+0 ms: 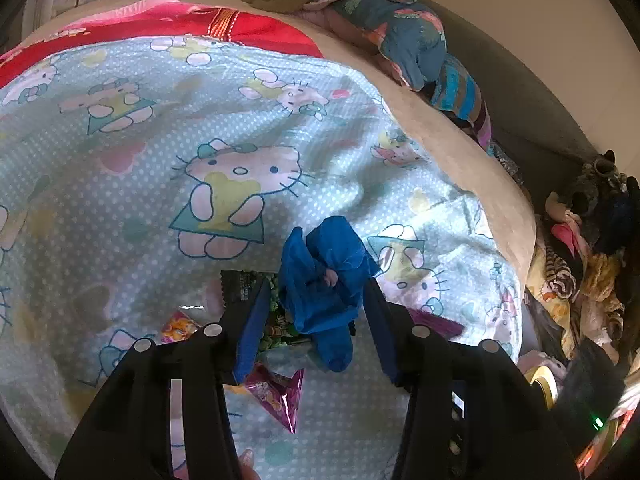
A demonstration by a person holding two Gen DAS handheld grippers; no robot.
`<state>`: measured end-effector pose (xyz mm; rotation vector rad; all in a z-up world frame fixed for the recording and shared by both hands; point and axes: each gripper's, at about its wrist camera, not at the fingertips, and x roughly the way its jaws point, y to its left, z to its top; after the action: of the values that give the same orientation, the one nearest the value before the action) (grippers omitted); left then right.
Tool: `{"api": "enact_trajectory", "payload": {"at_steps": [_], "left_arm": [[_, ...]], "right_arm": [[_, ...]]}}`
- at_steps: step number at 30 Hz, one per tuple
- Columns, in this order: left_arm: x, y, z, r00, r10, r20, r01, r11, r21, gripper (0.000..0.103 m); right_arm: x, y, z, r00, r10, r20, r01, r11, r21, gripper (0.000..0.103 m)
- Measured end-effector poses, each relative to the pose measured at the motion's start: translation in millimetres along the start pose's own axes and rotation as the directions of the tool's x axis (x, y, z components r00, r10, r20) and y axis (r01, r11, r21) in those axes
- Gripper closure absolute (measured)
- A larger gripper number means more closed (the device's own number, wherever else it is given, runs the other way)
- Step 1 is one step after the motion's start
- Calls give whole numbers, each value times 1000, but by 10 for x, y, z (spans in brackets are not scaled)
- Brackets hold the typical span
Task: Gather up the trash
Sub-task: 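Grasp the blue wrapper with the left gripper while the right grasps the purple wrapper, then carry the blue wrapper with the left gripper while the right carries the purple wrapper to the bin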
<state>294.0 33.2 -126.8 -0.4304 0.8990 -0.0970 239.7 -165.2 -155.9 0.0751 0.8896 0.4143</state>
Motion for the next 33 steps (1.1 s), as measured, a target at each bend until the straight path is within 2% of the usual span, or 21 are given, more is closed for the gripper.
{"api": "enact_trajectory", "payload": {"at_steps": [4, 9, 11, 25, 33], "left_arm": [[53, 21, -39, 1000, 0, -11, 0, 1000, -24, 71], [-13, -33, -91, 1000, -8, 9, 9, 1000, -8, 87], [-73, -58, -102, 1000, -24, 20, 24, 1000, -3, 89], [-655, -534, -350, 986, -139, 93, 129, 987, 99, 91], [-934, -833, -529, 978, -174, 111, 149, 968, 203, 91]], "right_arm": [[-142, 9, -107, 999, 31, 21, -31, 999, 30, 75], [-313, -2, -225, 998, 24, 51, -27, 998, 55, 75], [-381, -23, -243, 998, 23, 62, -27, 998, 60, 75], [-882, -210, -335, 990, 16, 142, -33, 993, 117, 75], [-1179, -414, -400, 985, -15, 173, -12, 988, 153, 75]]}}
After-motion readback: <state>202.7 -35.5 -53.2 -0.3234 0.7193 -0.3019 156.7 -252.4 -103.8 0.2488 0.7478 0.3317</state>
